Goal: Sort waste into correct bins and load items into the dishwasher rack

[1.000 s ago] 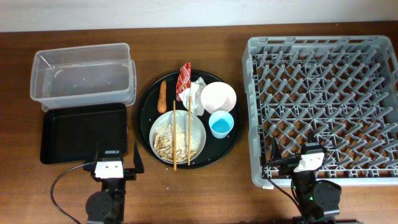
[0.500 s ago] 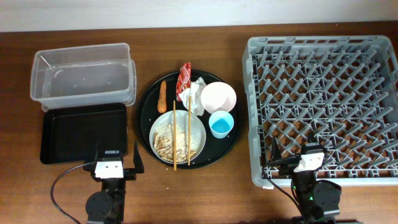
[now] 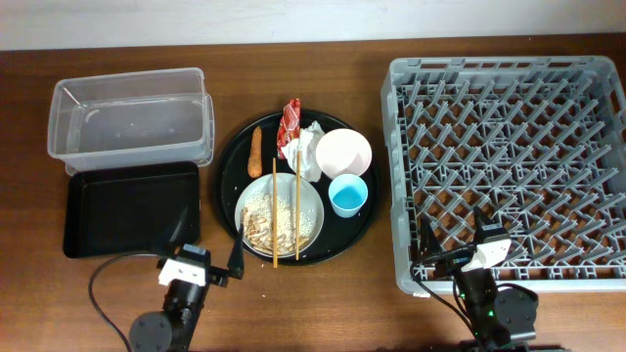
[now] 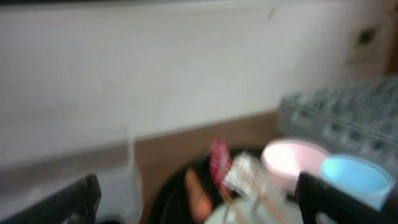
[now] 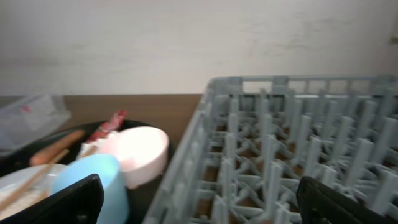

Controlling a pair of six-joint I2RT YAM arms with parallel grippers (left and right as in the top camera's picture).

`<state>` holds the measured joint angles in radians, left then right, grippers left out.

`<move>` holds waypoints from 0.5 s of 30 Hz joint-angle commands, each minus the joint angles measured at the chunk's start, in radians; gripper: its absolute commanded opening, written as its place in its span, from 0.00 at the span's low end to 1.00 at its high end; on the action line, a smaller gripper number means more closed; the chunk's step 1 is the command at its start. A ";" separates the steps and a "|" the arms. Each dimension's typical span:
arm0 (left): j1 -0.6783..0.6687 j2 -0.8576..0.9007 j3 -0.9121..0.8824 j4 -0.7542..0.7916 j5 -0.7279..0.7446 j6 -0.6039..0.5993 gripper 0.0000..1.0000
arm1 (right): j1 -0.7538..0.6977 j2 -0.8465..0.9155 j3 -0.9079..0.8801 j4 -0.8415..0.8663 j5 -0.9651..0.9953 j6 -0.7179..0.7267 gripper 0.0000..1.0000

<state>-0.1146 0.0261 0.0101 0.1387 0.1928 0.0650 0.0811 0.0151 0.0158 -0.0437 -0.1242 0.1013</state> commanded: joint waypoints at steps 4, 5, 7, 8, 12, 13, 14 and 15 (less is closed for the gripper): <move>0.004 0.112 0.294 -0.052 0.116 -0.082 0.99 | -0.003 0.120 0.406 -0.333 -0.082 0.031 0.98; 0.004 0.212 0.415 -0.186 0.121 -0.107 0.99 | -0.003 0.216 0.530 -0.446 -0.082 0.031 0.98; 0.004 0.449 0.646 -0.403 0.206 -0.106 0.99 | -0.003 0.450 0.780 -0.647 -0.083 0.031 0.98; 0.004 0.565 0.760 -0.488 0.258 -0.106 0.99 | -0.003 0.575 0.912 -0.750 -0.088 0.031 0.98; 0.004 0.951 1.135 -0.709 0.476 -0.127 0.99 | -0.003 0.907 1.210 -0.961 -0.291 0.031 0.98; 0.004 0.984 1.143 -0.707 0.556 -0.136 0.99 | -0.003 0.935 1.218 -0.967 -0.323 0.031 0.98; 0.003 1.010 1.144 -0.674 0.624 -0.136 0.99 | -0.003 0.966 1.220 -0.975 -0.352 0.031 0.98; -0.018 1.065 1.144 -0.647 0.647 -0.136 0.99 | -0.003 1.003 1.220 -0.993 -0.354 0.032 0.98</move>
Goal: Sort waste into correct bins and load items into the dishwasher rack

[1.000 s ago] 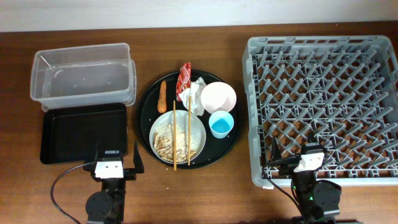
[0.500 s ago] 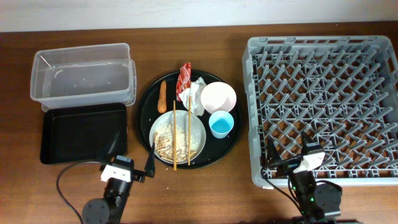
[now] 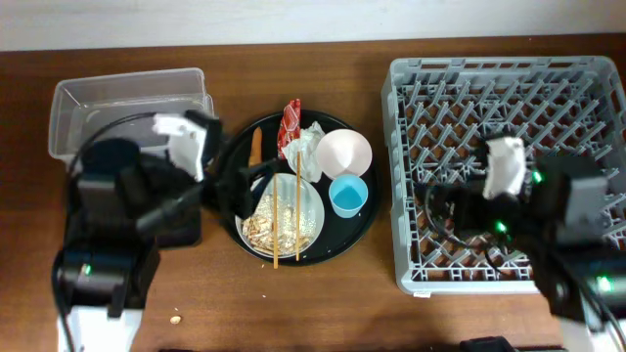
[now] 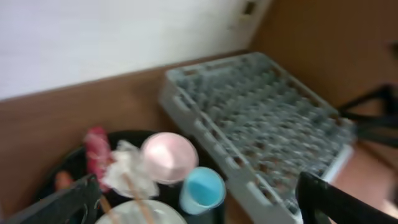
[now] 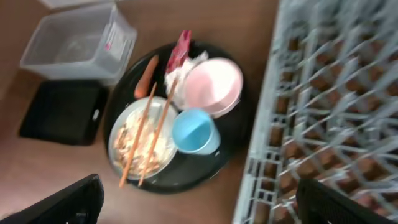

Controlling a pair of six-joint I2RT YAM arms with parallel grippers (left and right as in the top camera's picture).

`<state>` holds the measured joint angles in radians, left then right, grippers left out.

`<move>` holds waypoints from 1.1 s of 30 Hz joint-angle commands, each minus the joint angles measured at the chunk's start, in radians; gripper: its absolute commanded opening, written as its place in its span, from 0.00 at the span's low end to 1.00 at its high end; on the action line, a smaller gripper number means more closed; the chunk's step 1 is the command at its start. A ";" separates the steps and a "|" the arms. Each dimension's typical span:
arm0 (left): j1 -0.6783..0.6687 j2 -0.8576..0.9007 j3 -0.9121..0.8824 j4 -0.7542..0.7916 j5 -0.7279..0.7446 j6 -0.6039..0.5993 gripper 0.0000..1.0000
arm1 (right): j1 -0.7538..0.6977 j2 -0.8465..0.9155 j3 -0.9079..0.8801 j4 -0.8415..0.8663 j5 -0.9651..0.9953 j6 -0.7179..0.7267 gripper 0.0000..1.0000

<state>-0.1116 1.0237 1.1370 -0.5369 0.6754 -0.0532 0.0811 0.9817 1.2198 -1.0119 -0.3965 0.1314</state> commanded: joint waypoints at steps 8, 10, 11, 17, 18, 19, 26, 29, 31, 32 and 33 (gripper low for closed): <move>-0.405 0.563 0.017 -0.007 -0.437 -0.006 0.67 | -0.004 0.229 0.016 -0.114 0.139 0.200 0.98; -0.423 0.666 0.017 0.073 -0.437 -0.007 0.59 | -0.004 0.259 0.016 -0.131 0.144 0.200 0.98; -0.423 0.692 0.017 0.105 -0.437 -0.007 0.58 | -0.004 0.269 0.016 -0.133 0.143 0.200 0.98; -0.430 0.794 0.017 0.185 -0.432 -0.007 0.11 | -0.003 0.317 0.016 -0.145 0.143 0.200 0.98; -0.430 0.790 0.019 0.185 -0.416 -0.007 0.01 | -0.003 0.317 0.016 -0.147 0.143 0.200 0.98; -0.429 0.784 0.026 0.181 -0.397 -0.007 0.01 | -0.003 0.317 0.016 -0.153 0.143 0.200 0.98; -0.185 0.417 0.075 0.024 0.060 -0.078 0.01 | -0.003 0.250 0.016 -0.006 -0.148 0.020 0.99; 0.029 0.404 0.075 0.028 0.632 -0.093 0.01 | -0.002 0.188 0.016 0.212 -0.531 0.000 0.92; 0.069 0.404 0.075 0.028 0.843 -0.093 0.01 | 0.039 0.186 0.016 0.313 -0.626 0.007 0.91; 0.069 0.403 0.075 0.028 0.897 -0.093 0.01 | 0.075 0.186 0.016 0.343 -0.626 0.006 0.91; 0.069 0.403 0.075 0.027 0.899 -0.116 0.01 | 0.116 0.186 0.016 0.388 -0.625 0.005 0.91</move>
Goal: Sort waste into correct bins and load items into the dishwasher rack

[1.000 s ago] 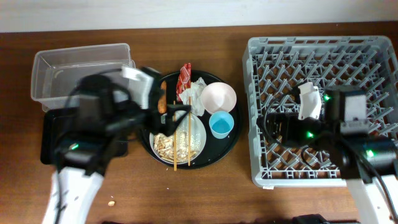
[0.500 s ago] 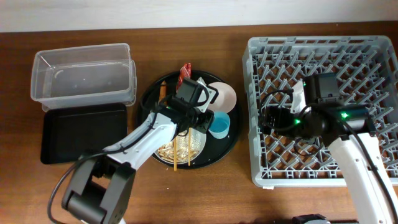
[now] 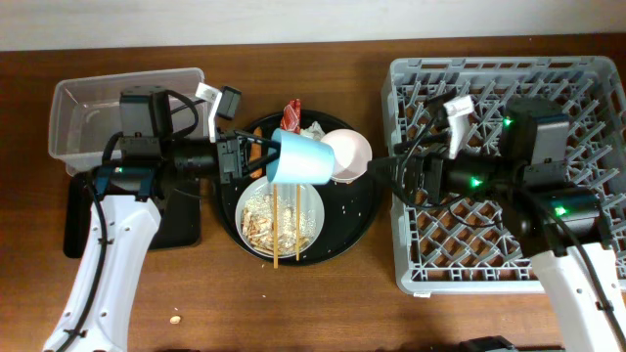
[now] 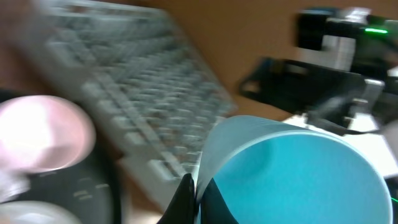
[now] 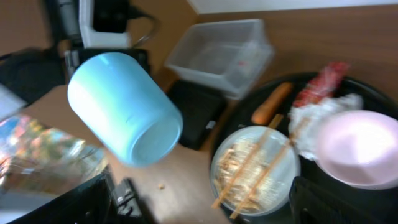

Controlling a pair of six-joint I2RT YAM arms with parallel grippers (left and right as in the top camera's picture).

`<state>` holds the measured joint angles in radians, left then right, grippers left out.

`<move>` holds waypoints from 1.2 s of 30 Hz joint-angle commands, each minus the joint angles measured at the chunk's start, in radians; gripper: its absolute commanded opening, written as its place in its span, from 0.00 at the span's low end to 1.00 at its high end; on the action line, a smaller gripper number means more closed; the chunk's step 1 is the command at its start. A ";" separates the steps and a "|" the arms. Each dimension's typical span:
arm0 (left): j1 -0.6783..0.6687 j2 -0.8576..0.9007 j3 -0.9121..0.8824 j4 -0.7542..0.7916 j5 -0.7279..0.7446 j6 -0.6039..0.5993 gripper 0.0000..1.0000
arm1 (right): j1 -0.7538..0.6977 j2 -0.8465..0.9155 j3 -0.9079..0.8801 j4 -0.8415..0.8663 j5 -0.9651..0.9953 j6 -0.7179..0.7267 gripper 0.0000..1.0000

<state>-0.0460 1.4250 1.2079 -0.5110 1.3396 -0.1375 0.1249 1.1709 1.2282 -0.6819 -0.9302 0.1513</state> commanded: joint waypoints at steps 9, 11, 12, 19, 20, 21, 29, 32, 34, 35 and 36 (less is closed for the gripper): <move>-0.026 0.002 0.004 0.001 0.234 -0.034 0.01 | 0.314 0.064 0.007 0.264 -0.080 -0.021 0.83; -0.026 0.002 0.004 0.001 0.234 -0.034 0.01 | 0.314 0.064 0.007 0.267 -0.080 -0.020 0.67; -0.026 0.002 0.004 0.001 0.234 -0.034 0.01 | 0.314 0.064 0.007 0.267 -0.080 -0.020 0.65; -0.023 0.002 0.004 0.002 0.091 -0.034 0.99 | 0.285 -0.109 0.008 0.014 0.432 -0.030 0.57; -0.023 0.002 0.004 0.002 0.014 -0.034 0.99 | 0.248 -0.164 0.008 -0.045 0.518 0.016 0.57; -0.023 0.002 0.004 0.002 -0.025 -0.034 0.99 | 0.189 -0.221 0.008 -0.117 0.608 0.046 0.57; -0.023 0.002 0.004 -0.003 -0.131 -0.034 0.99 | -0.562 -0.141 0.008 -0.448 0.984 0.185 0.56; -0.023 0.002 0.004 -0.040 -0.132 -0.034 0.99 | -0.684 0.101 0.017 -0.447 0.907 0.188 0.56; -0.023 0.002 0.004 -0.051 -0.132 -0.034 0.99 | -0.742 0.275 0.036 -0.456 0.776 0.186 0.58; -0.023 0.002 0.004 -0.051 -0.132 -0.034 0.99 | -0.748 0.310 0.036 -0.468 0.750 0.176 0.61; -0.023 0.002 0.004 -0.051 -0.132 -0.034 0.99 | -0.748 0.354 0.036 -0.495 0.754 0.175 0.68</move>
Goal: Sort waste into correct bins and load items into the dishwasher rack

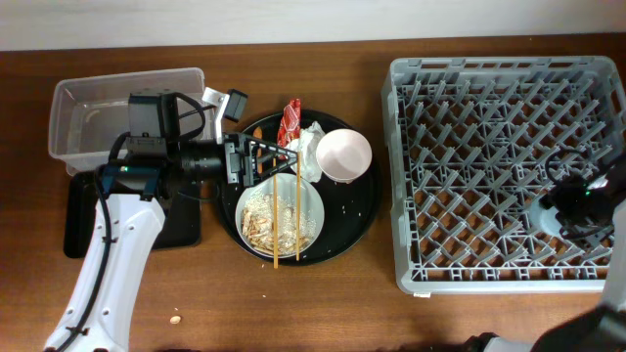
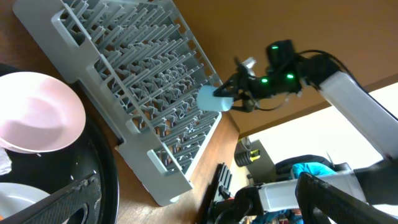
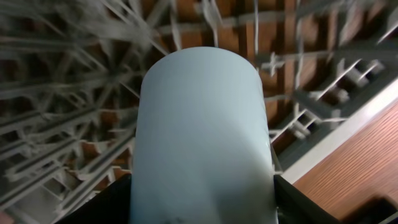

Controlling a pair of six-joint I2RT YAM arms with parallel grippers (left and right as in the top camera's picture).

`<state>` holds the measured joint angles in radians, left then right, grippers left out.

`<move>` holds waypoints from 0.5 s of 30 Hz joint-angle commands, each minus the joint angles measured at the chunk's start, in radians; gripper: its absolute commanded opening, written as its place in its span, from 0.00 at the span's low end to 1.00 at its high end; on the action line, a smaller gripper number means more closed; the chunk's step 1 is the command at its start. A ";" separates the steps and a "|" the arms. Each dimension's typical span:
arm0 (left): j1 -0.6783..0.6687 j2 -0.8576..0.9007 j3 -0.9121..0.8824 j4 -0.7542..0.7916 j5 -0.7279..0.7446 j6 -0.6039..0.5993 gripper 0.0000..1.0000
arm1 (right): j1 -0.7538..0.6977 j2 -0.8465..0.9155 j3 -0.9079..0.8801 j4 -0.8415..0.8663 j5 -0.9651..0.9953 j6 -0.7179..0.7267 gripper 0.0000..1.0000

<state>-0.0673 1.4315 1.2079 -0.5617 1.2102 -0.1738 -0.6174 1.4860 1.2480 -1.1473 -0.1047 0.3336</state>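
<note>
A light blue cup (image 3: 202, 124) fills the right wrist view, and my right gripper (image 3: 202, 208) is shut on it just above the grey dishwasher rack (image 1: 489, 98), near the rack's front right. From the left wrist camera the cup (image 2: 214, 99) looks small, held over the rack (image 2: 124, 74). My right gripper (image 1: 577, 200) covers it from overhead. My left gripper (image 1: 279, 159) stands open and empty over the left of the round black tray (image 1: 357, 210). On the tray lie a pink bowl (image 1: 342, 154), a plate of scraps (image 1: 256, 220), chopsticks (image 1: 275, 225), a red wrapper (image 1: 290, 119) and a tissue (image 1: 308, 147).
A clear plastic bin (image 1: 98, 108) stands at the back left with a flat black tray (image 1: 78, 215) in front of it, partly under my left arm. A crumb (image 1: 176, 318) lies near the table's front edge.
The blue cup was in my left gripper above the black tray, with my right gripper close by. It is now in my right gripper over the rack's front right. My left gripper is open and empty.
Both arms sat low at the table's front edge with the cup standing on the tray. Then both were raised, left by the tray, right over the rack. Then my left gripper held the cup up above the tray. Now my right gripper holds it over the rack.
</note>
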 commanded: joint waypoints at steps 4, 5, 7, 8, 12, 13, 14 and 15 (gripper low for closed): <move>-0.002 -0.005 0.004 -0.001 -0.003 0.003 0.99 | 0.010 0.000 0.045 -0.044 -0.141 -0.069 0.98; -0.002 -0.005 0.004 0.000 -0.003 0.003 0.99 | 0.035 -0.050 0.060 -0.043 -0.201 -0.097 0.98; -0.002 -0.005 0.004 0.018 -0.010 0.003 0.99 | 0.143 -0.180 0.067 -0.026 -0.281 -0.150 0.98; -0.002 -0.013 0.005 0.021 -0.063 0.003 0.99 | 0.285 -0.275 0.067 0.003 -0.283 -0.151 0.98; 0.064 -0.153 0.053 -0.160 -0.539 0.003 0.99 | 0.740 -0.332 0.066 0.154 -0.277 -0.153 0.98; 0.093 -0.214 0.082 -0.248 -0.680 0.002 0.99 | 0.843 -0.294 0.066 0.204 -0.242 -0.141 1.00; 0.111 -0.266 0.094 -0.305 -0.780 0.002 0.99 | 0.904 -0.257 0.066 0.237 -0.171 -0.108 0.96; 0.119 -0.319 0.094 -0.353 -0.871 0.002 0.99 | 0.971 -0.196 0.066 0.282 -0.066 -0.043 0.89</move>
<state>0.0242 1.2350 1.2617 -0.8436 0.6537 -0.1772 0.2512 1.2064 1.3102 -0.9115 -0.3405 0.2050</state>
